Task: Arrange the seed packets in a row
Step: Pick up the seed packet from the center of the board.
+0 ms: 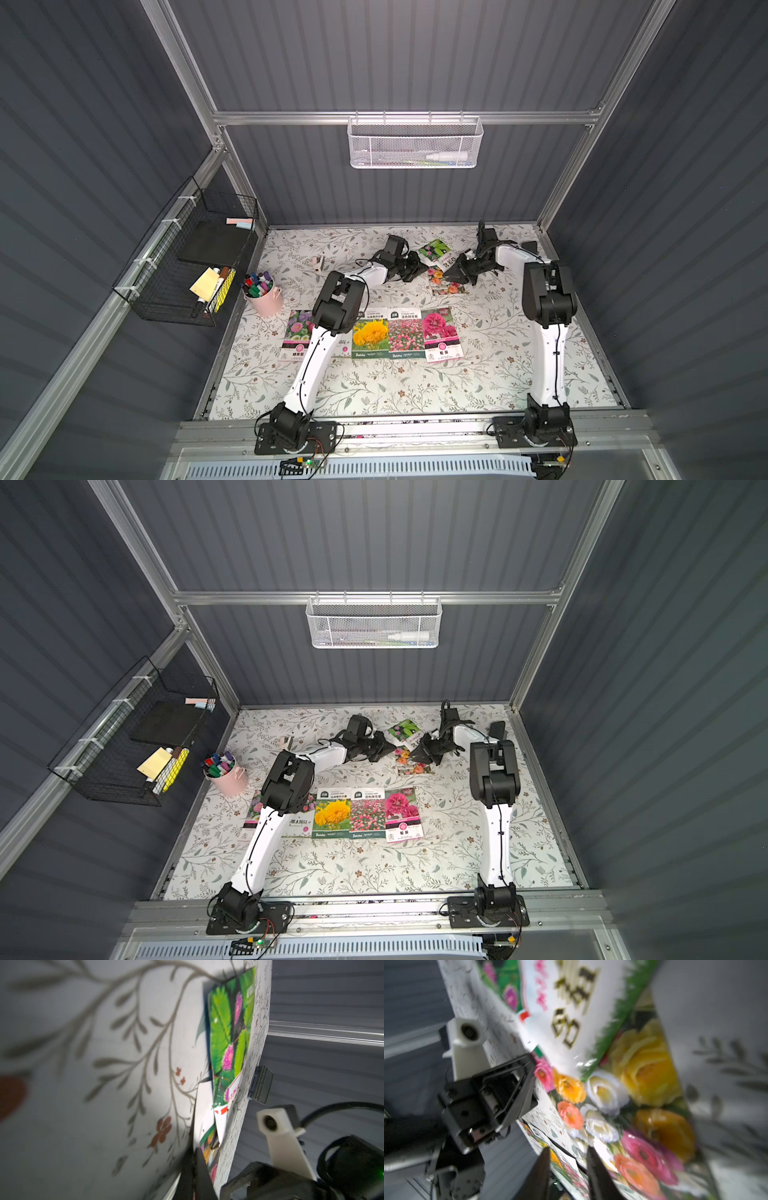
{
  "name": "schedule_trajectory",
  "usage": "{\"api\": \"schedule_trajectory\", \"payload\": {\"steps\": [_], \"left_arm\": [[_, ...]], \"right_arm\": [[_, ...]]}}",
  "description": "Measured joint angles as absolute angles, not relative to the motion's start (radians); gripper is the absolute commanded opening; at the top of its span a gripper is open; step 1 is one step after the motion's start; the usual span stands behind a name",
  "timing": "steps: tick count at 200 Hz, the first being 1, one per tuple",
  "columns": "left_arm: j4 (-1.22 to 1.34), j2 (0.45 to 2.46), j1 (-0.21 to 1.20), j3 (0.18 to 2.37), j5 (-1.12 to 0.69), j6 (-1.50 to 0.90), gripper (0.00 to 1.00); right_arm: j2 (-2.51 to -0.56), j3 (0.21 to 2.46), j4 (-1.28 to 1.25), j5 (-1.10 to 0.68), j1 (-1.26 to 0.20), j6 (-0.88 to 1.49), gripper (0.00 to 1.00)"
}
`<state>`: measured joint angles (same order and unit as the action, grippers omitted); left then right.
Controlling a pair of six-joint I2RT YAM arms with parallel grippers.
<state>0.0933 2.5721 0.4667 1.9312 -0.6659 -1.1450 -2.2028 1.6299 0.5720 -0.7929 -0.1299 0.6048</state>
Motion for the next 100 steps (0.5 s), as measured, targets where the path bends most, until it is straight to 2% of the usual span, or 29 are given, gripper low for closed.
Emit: {"api": "schedule_trajectory", "payload": {"steps": [35, 79, 100], "left_arm": [[0.213, 2.562, 0.449, 1.911, -0.762, -1.273, 0.00], [0.353, 2.445, 0.441, 1.826, -0.879, -1.375, 0.00], [0.417, 2.377, 0.439, 1.783, -0.961, -1.401, 0.00]], "right_arm": [[-2.026, 1.493, 0.506, -0.787, -0.075, 0.608, 0.63], [-1.949, 1.355, 0.464, -0.784, -0.041, 0.603, 0.67], [-1.921, 1.302, 0.464, -0.786, -0.042, 0.601, 0.73]]}}
